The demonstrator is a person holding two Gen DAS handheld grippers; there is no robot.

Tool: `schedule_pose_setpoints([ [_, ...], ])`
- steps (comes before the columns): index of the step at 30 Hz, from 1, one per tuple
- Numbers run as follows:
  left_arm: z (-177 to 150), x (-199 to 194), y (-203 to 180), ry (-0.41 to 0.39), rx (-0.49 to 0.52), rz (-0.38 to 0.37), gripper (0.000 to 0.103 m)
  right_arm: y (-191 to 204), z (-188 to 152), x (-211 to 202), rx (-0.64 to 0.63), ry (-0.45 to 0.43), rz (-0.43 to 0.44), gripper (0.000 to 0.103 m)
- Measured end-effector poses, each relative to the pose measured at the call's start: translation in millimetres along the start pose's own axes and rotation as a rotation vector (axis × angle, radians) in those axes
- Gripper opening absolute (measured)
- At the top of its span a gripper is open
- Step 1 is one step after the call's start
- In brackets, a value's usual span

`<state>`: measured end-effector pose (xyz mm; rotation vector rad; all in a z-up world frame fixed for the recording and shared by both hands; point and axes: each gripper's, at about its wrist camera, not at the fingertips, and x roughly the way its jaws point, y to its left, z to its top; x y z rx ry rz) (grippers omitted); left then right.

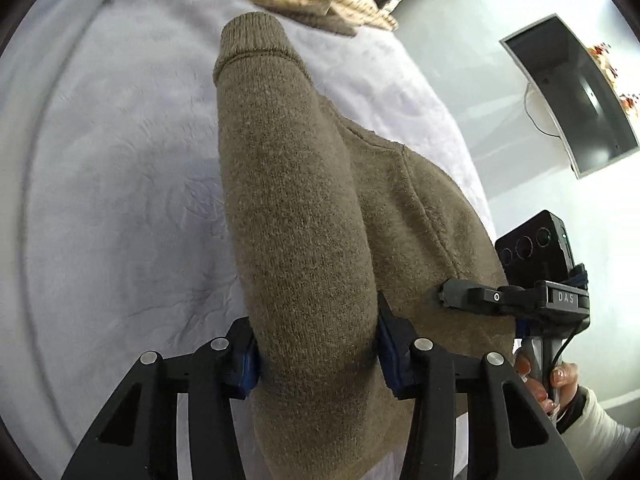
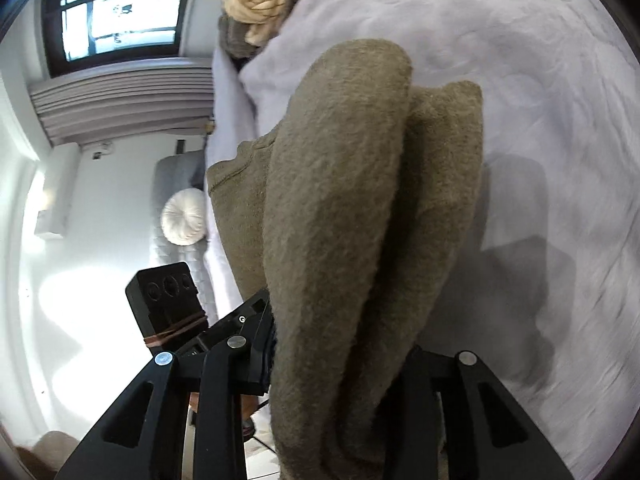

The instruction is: Fold small clothes

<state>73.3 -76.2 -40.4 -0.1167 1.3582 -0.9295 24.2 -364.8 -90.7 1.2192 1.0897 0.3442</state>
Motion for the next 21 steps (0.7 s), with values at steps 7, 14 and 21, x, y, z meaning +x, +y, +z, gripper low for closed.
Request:
schedule_pose_setpoints([
  [7,-30.2,-61.6,13.2,0.004,0.004,-0.008,0.049,31.8,-42.1,22.1,0.03,0.034,0.084,0.034],
  [14,-92.9,-103.1,46.1,0.077,-0.04,0.057,0.049,40.1,-110.3,80.6,0.081,0.142,0.101,0.034],
  [21,-157.1,-97.1,100.2,0.168,-0.165,0.152,0.049,27.8,-150.1,146.0,0.125,0.23,-0.01,0.036],
])
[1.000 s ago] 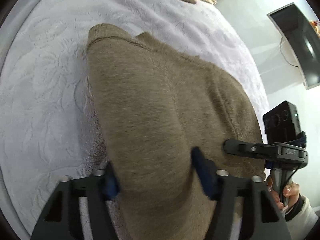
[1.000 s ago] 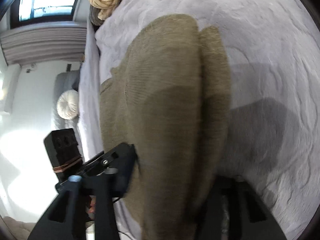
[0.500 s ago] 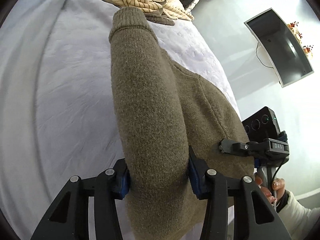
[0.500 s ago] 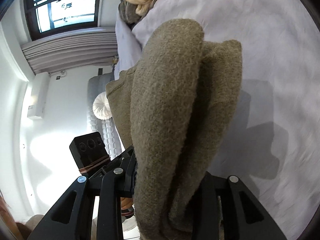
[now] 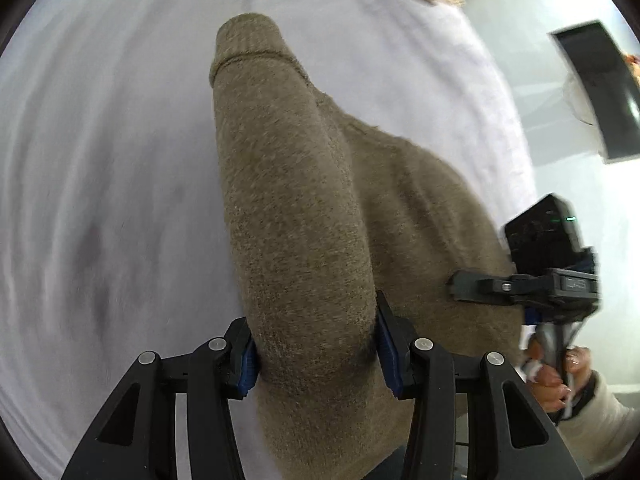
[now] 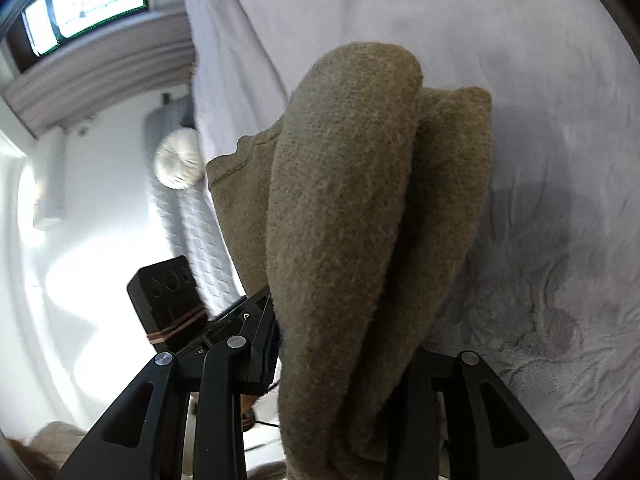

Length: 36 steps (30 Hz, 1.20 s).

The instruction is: Fold small clothes

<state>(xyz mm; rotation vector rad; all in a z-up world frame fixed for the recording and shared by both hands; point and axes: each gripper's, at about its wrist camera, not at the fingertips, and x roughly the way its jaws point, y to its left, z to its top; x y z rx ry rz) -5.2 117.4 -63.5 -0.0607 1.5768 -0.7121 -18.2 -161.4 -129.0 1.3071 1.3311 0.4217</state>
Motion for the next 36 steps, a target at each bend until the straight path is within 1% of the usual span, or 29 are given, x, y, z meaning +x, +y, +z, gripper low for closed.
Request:
schedule_pose_setpoints([
  [1,-2.6,2.9,3.7,0.004,-0.008,0.012,0.049,2.5,-0.2,5.9,-0.02,0.006,-0.051,0.037],
  [2,-3.8,3.4,5.1,-0.001,-0.013,0.017,0.049,5.4,0.9,6.6,-0.039,0.007,-0.08,0.037],
  [4,-4.7,-2.4,5.6,-0.029,-0.013,0.014,0.049,17.7,2.9,6.0,-0.091,-0.003,-0.148,0.041],
  [5,-5.1,-8.1,5.7,-0.045,-0.009,0.017,0.049,25.7,3.6,4.0,-0.127,-0.017,-0.2,0.042],
  [6,-7.9,-12.9,9.3,-0.054,-0.005,0.022,0.049,32.9,1.9,0.0,-0.165,-0.038,-0.269,0.045],
  [7,-8.8,-18.6,10.8,-0.07,-0.001,0.034,0.049,39.8,1.0,-5.4,-0.203,-0.068,-0.349,0.045],
  [8,-9.0,-23.7,11.9,-0.092,0.002,0.053,0.049,43.4,-0.5,-10.3,-0.223,-0.091,-0.406,0.045],
  [9,-8.6,-23.8,7.6,-0.116,0.004,0.075,0.049,46.2,2.7,-12.7,-0.233,-0.104,-0.441,0.045],
  [10,-9.2,-25.9,11.8,-0.129,0.002,0.092,0.049,48.3,2.8,-14.6,-0.248,-0.121,-0.503,0.043],
  [11,-9.0,-26.7,14.7,-0.14,-0.008,0.114,0.049,48.9,3.0,-15.6,-0.261,-0.131,-0.574,0.042],
  [13,-7.2,-20.4,16.5,-0.132,-0.022,0.154,0.049,46.0,2.8,-13.9,-0.276,-0.142,-0.677,0.042],
  [16,-6.5,0.5,14.0,-0.116,0.011,0.236,0.051,32.5,0.5,-6.5,-0.262,-0.14,-0.712,0.042],
  [17,-6.5,7.7,11.8,-0.116,0.028,0.261,0.052,29.7,0.0,-3.3,-0.275,-0.143,-0.74,0.042],
  [18,-6.8,12.8,10.0,-0.118,0.044,0.282,0.054,27.4,-4.3,-2.2,-0.296,-0.148,-0.764,0.042],
  [19,-6.6,15.1,8.2,-0.121,0.052,0.308,0.057,28.8,-5.2,2.0,-0.318,-0.153,-0.787,0.042],
  [20,-6.6,15.0,6.5,-0.125,0.06,0.335,0.063,30.7,-6.3,5.0,-0.334,-0.16,-0.811,0.042],
  [21,-6.6,14.0,2.6,-0.128,0.073,0.359,0.063,33.8,-7.2,6.7,-0.34,-0.168,-0.829,0.042],
  [23,-7.2,10.5,-3.0,-0.127,0.089,0.378,0.063,38.0,-9.6,7.7,-0.335,-0.173,-0.853,0.043],
  [24,-8.2,9.5,-5.4,-0.125,0.095,0.386,0.063,37.4,-16.2,5.0,-0.325,-0.175,-0.861,0.043],
  [26,-10.1,8.8,-11.9,-0.115,0.102,0.405,0.063,41.5,-18.3,-4.3,-0.286,-0.184,-0.857,0.043],
  [27,-15.5,5.7,-10.9,-0.11,0.105,0.413,0.063,41.5,-18.9,-9.9,-0.271,-0.19,-0.846,0.046],
  [29,-18.0,5.6,-13.6,-0.098,0.096,0.424,0.063,43.9,-30.7,-21.1,-0.244,-0.2,-0.792,0.047],
  [30,-20.6,5.3,-13.7,-0.093,0.09,0.428,0.063,44.3,-37.5,-25.4,-0.238,-0.202,-0.755,0.051],
  [31,-22.0,6.0,-14.7,-0.086,0.081,0.434,0.063,48.2,-43.9,-25.9,-0.232,-0.202,-0.712,0.057],
  [33,-30.5,2.6,-17.1,-0.082,0.078,0.449,0.063,49.6,-54.4,-26.3,-0.235,-0.188,-0.679,0.063],
  [34,-35.4,-0.8,-15.8,-0.083,0.079,0.454,0.063,51.3,-59.4,-19.2,-0.247,-0.167,-0.688,0.063],
  [36,-43.8,-5.7,-15.1,-0.08,0.072,0.457,0.063,47.9,-61.7,-5.6,-0.26,-0.142,-0.751,0.063],
])
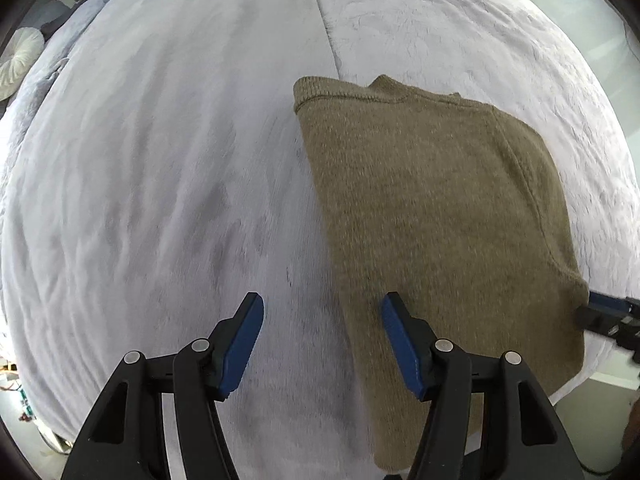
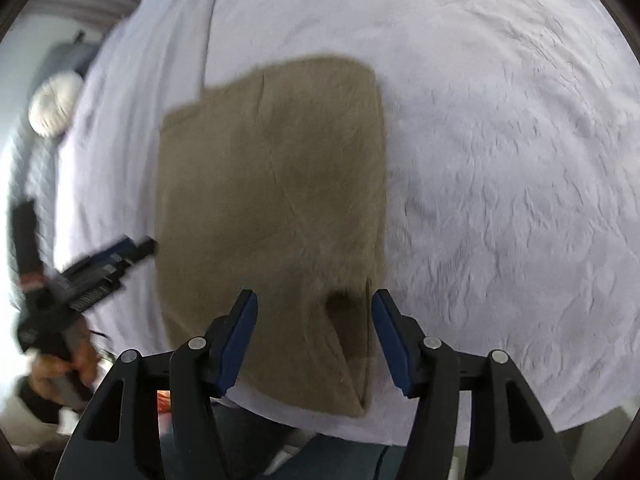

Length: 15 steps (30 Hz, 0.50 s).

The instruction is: Fold small clothes

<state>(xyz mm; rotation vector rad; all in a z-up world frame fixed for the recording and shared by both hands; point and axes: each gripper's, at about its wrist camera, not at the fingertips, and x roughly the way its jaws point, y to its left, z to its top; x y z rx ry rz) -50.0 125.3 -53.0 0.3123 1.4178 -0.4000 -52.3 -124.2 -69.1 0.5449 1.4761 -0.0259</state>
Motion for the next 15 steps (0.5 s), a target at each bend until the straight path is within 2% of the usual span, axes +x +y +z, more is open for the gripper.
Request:
schedule_pose_setpoints([
  [1,-2.9,-1.4,0.7,0.011,-0.01,-0.003,0.063,11.3,-8.2,6.7,-0.009,0.011,-0.035,0.063],
  [3,-6.9,-2.8,2.5,0.038,-0.017,-0.004,0.063,19.8,-3.5,14.4,0.002,0.03,-0.074,0.063],
  [8,-19.3,-9.5,5.1,0.047,0.0,0.048,0.063,14.4,-7.6,23.4,0.088,0.052,-0.092,0.063],
  [9,-22.4,-11.2,6.1,0.051,-0.004,0.051,0.063,9.4,-8.8,21.2,0.091,0.05,-0.101,0.06],
  [10,-23.8,-11.7,7.2,0.055,-0.009,0.05,0.063,4.2,-18.6,21.1,0.093,0.046,-0.102,0.044],
  [12,-30.9,-14.2,10.9,0.064,-0.022,0.049,0.063,-11.8,-23.4,17.4,0.094,0.047,-0.07,0.023],
  [13,-32.3,-14.7,11.4,0.066,-0.024,0.05,0.063,-11.6,-24.1,17.9,0.095,0.051,-0.059,0.018],
  [15,-36.8,-17.6,12.8,0.068,-0.018,0.052,0.063,-4.8,-27.9,18.0,0.064,0.048,-0.075,0.015],
])
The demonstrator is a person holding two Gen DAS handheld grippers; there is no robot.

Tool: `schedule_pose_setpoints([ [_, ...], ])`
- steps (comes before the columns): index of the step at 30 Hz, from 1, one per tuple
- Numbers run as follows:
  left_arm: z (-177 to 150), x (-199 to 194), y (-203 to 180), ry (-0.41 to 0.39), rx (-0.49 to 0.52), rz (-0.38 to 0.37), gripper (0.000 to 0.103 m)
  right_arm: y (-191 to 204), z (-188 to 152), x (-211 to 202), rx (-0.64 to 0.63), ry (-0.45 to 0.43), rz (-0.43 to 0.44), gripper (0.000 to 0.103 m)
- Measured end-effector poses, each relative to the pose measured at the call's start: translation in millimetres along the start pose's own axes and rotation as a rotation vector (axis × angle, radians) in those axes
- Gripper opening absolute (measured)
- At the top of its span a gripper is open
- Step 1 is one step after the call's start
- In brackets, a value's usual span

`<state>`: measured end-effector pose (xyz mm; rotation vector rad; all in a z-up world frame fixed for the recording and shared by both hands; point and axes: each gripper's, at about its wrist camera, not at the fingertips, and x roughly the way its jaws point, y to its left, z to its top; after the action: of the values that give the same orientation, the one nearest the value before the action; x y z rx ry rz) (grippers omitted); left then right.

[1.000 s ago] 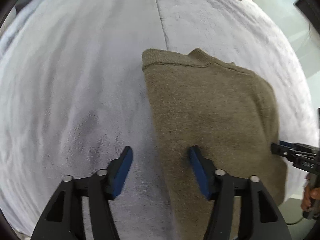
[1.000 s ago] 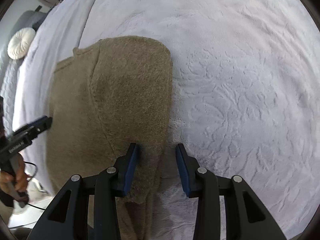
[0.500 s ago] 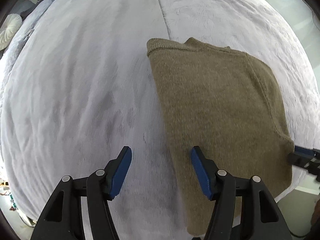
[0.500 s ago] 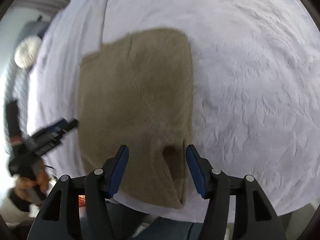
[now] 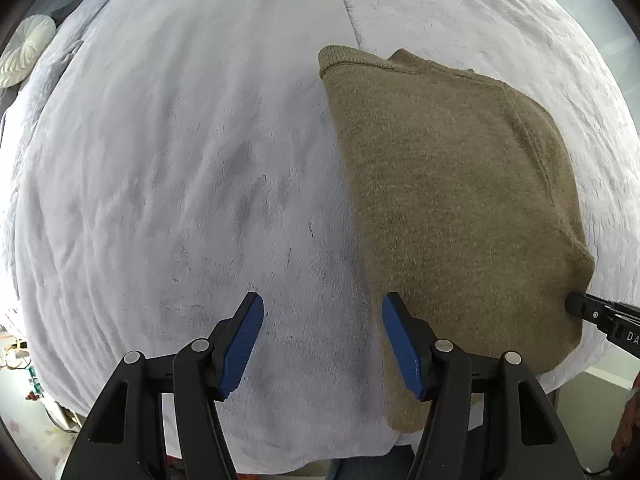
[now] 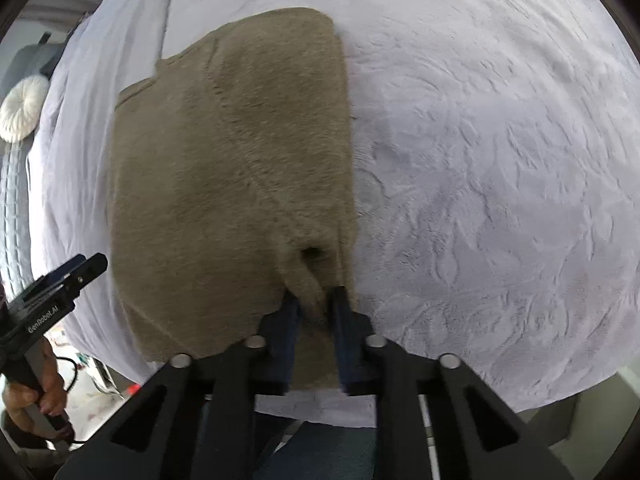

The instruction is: Fold small clothes

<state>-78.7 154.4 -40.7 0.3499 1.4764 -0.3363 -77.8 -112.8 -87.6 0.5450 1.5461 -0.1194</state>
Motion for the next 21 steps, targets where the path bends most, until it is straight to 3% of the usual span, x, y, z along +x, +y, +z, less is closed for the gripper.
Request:
schedule_pose_setpoints([
  [7,-8.9,-7.5,1.7,-0.001,-0.002,0.0,0.065,0.3,-9.0,13.2,-0.029,0.014,-0.087,0.015],
  [9,-8.6,-7.9,3.8,0.0,-0.006,-0.003,0.096,-9.0,-12.0,21.6,-0.007,0.032,-0.09,0.015],
  [15,-11.3,-15.5,7.4,-0.007,0.014,0.0,0.097,-18.2,-19.8,2.8,0.029,0.029,-0.037,0.015],
  [21,-5.7,-26.5,11.4,-0.009,-0.026,-0.014,0.097,-8.6,-12.1,-39.5,0.01,-0.052,-0.027,0.015],
])
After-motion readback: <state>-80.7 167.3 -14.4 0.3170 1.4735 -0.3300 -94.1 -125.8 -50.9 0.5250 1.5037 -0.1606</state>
